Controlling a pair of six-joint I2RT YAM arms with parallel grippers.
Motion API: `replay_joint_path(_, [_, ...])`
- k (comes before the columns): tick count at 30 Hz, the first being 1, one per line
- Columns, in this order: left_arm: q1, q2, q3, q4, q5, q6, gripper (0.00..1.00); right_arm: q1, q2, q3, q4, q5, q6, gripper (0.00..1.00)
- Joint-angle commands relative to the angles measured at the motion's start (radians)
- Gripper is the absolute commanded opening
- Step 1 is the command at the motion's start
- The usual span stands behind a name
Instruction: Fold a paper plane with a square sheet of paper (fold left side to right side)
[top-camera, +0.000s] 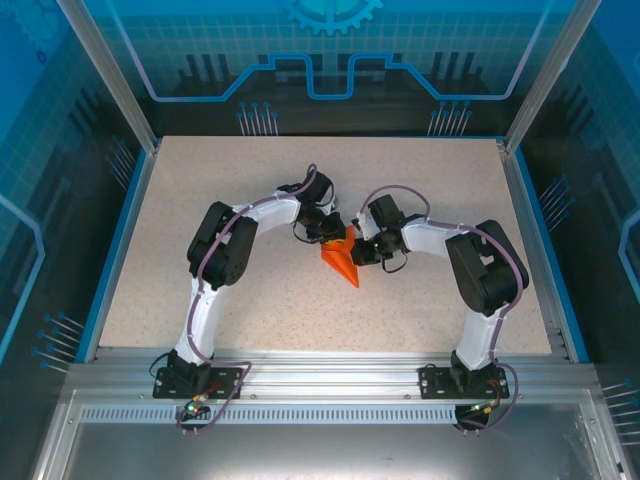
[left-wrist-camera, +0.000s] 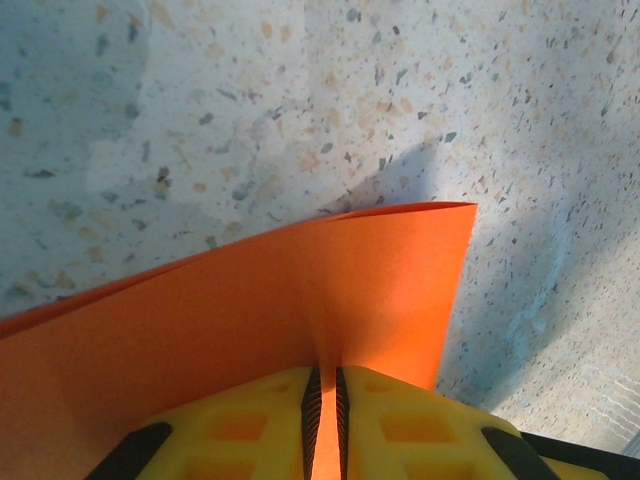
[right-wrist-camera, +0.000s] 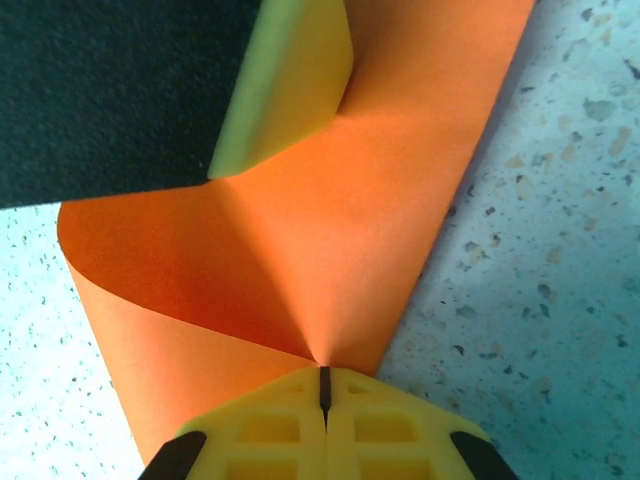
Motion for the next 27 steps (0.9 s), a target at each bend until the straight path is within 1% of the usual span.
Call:
replay_joint_path(1, [-0.013, 0.055, -0.001, -0.061, -0.054, 0.017, 0.19, -0.016, -0.068, -0.009, 0.0, -0.035, -0.002, 0.0])
replay_joint_path(6, [-0.014, 0.058, 0.0, -0.06, -0.054, 0.015, 0.19, -0.016, -0.08, 0.0, -0.019, -0.042, -0.012, 0.0])
replay_joint_path(13, [-0.014, 0.057, 0.001, -0.063, -0.052, 0.017, 0.19, -0.012, -0.019, 0.011, -0.022, -0.038, -0.011, 0.0])
replay_joint_path(22, [-0.015, 0.057, 0.003, -0.066, -0.052, 0.018, 0.19, -0.012, 0.027, 0.021, -0.023, -0.003, -0.007, 0.0])
replay_joint_path(27, [-0.014, 0.059, 0.005, -0.067, -0.054, 0.017, 0.19, -0.013, 0.007, 0.01, -0.013, 0.0, -0.003, 0.0])
